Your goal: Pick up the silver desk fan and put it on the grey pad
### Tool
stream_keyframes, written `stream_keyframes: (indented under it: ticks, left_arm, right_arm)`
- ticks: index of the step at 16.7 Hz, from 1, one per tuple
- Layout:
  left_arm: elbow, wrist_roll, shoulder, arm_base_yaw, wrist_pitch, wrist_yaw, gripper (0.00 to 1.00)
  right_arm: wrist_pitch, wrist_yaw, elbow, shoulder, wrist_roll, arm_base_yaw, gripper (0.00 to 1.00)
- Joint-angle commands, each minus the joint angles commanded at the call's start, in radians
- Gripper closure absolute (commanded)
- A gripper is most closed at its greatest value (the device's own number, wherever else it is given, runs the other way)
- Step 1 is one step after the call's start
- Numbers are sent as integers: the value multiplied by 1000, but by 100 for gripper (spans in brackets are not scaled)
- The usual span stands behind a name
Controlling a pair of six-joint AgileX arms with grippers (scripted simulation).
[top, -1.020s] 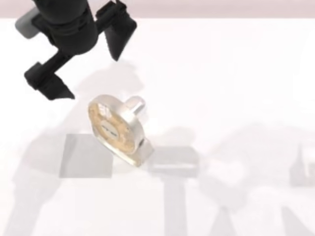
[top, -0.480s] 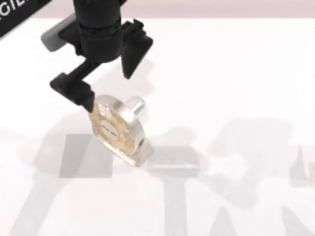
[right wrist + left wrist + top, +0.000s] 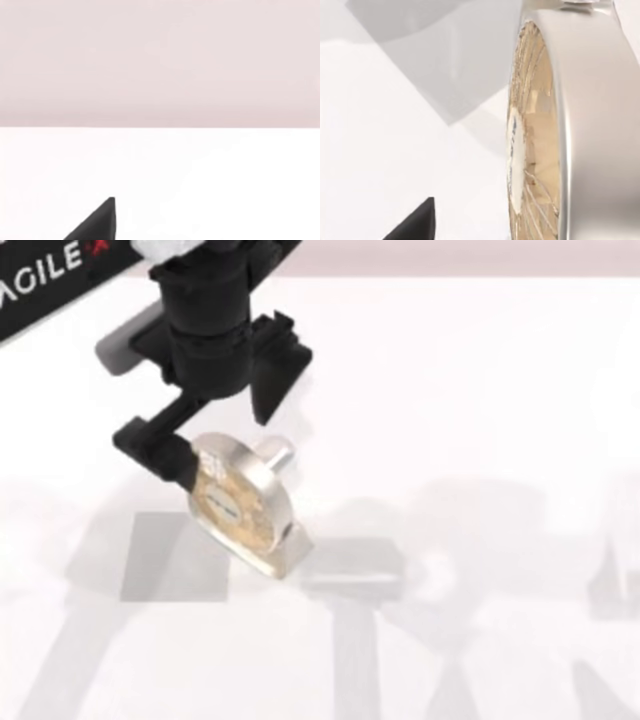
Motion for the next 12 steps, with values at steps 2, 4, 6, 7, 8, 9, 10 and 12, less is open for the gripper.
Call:
stream_keyframes:
  ticks: [2, 4, 6, 7, 8, 9, 10, 12]
  left_arm:
    - [-62, 0, -5, 0, 57, 0, 0]
    - [-86, 0, -6, 0, 80, 0, 0]
    - [-86, 0, -6, 0, 80, 0, 0]
    - [-86, 0, -6, 0, 80, 0, 0]
    - [-86, 0, -6, 0, 80, 0, 8]
    - [-86, 0, -6, 0, 80, 0, 15]
    - [-86, 0, -6, 0, 80, 0, 23]
    - [-86, 0, -6, 0, 80, 0, 38]
  right_arm:
    - [0, 0, 0, 0, 0, 0, 0]
    - [0, 0, 0, 0, 0, 0, 0]
    - [0, 0, 0, 0, 0, 0, 0]
    - [0, 0, 0, 0, 0, 0, 0]
    - [0, 0, 0, 0, 0, 0, 0]
    - [0, 0, 0, 0, 0, 0, 0]
    - [0, 0, 0, 0, 0, 0, 0]
    - [0, 0, 0, 0, 0, 0, 0]
